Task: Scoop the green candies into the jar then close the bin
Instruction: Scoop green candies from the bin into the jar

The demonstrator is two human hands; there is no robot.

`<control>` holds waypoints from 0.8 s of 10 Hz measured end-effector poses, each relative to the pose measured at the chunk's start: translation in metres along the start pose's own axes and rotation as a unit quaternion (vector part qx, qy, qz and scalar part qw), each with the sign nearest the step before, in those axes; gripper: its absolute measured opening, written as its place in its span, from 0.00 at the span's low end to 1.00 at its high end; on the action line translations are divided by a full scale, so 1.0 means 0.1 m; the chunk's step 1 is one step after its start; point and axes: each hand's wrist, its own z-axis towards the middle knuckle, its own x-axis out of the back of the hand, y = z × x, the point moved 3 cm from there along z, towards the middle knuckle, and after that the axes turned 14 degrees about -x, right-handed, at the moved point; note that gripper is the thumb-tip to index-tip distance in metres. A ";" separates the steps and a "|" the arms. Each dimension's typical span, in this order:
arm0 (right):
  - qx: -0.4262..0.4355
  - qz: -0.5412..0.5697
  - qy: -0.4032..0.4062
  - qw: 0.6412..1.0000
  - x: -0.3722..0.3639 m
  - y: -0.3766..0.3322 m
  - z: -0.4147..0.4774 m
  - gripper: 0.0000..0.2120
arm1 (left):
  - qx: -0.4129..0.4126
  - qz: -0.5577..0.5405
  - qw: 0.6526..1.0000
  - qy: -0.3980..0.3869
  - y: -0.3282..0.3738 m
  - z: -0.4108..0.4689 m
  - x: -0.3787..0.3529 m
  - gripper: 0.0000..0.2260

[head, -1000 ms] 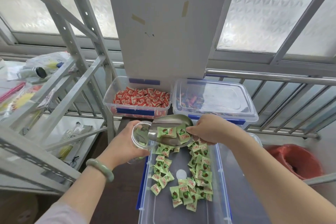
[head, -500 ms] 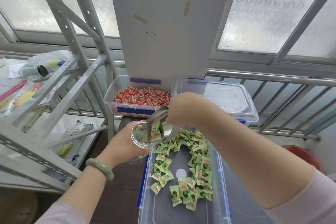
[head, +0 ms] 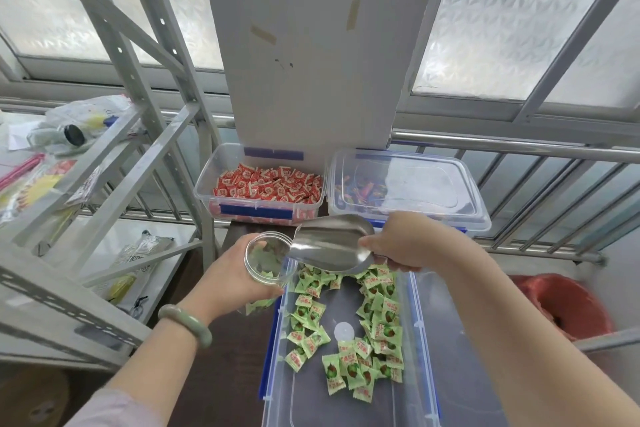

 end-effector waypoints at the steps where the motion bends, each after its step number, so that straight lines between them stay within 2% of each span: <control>1: -0.064 0.029 -0.024 0.997 -0.29 0.36 0.11 0.19 | 0.005 -0.003 1.000 -0.003 -0.04 0.00 0.00 0.38; 2: -0.104 0.010 -0.036 0.994 -0.64 0.56 0.12 0.12 | 0.008 -0.002 1.000 -0.009 -0.06 0.02 -0.01 0.39; 3: -0.149 -0.021 -0.074 0.986 -0.97 0.64 0.13 0.25 | 0.008 -0.002 1.000 -0.008 -0.06 0.03 -0.02 0.38; 4: -0.189 0.063 -0.095 0.975 -1.25 0.71 0.24 0.22 | 0.001 0.001 1.000 -0.010 -0.06 0.04 -0.01 0.38; 5: -0.198 0.038 -0.078 0.976 -1.33 0.65 0.37 0.26 | -0.002 0.005 1.000 -0.013 -0.06 0.06 -0.01 0.38; 6: -0.174 -0.017 -0.104 0.979 -1.41 0.58 0.46 0.34 | -0.006 0.004 1.000 -0.012 -0.04 0.05 -0.01 0.38; 7: -0.198 0.151 -0.070 0.966 -1.51 0.60 0.50 0.15 | -0.009 0.005 1.000 -0.012 -0.02 0.05 -0.01 0.39; 8: -0.207 0.149 -0.076 0.964 -1.53 0.54 0.65 0.18 | -0.014 0.008 1.000 -0.016 0.00 0.06 -0.02 0.38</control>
